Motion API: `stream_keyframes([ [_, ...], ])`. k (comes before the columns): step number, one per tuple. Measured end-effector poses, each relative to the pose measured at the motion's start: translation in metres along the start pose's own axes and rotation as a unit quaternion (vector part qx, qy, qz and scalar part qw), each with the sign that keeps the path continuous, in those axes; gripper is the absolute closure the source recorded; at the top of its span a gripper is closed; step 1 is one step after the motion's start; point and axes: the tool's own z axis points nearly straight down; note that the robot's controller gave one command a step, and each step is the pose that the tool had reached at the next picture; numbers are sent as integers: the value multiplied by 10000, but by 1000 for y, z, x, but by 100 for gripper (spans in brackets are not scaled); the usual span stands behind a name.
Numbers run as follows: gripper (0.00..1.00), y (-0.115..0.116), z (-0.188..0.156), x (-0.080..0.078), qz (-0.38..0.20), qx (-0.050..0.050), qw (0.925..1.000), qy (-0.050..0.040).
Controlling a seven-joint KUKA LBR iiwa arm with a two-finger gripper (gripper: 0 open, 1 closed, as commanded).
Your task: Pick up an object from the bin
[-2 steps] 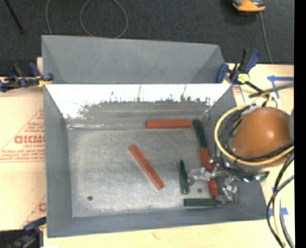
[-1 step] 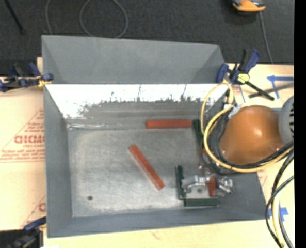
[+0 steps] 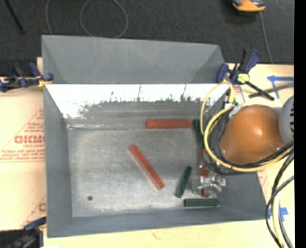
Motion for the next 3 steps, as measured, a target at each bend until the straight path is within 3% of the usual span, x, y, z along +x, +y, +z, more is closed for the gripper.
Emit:
stream_keyframes([
  [1,100,-37,5,-25,61,-357,9992,164],
  [2,100,-49,-147,4,-177,52,9998,2],
  [3,100,10,-90,-25,-320,-42,9995,-14],
])
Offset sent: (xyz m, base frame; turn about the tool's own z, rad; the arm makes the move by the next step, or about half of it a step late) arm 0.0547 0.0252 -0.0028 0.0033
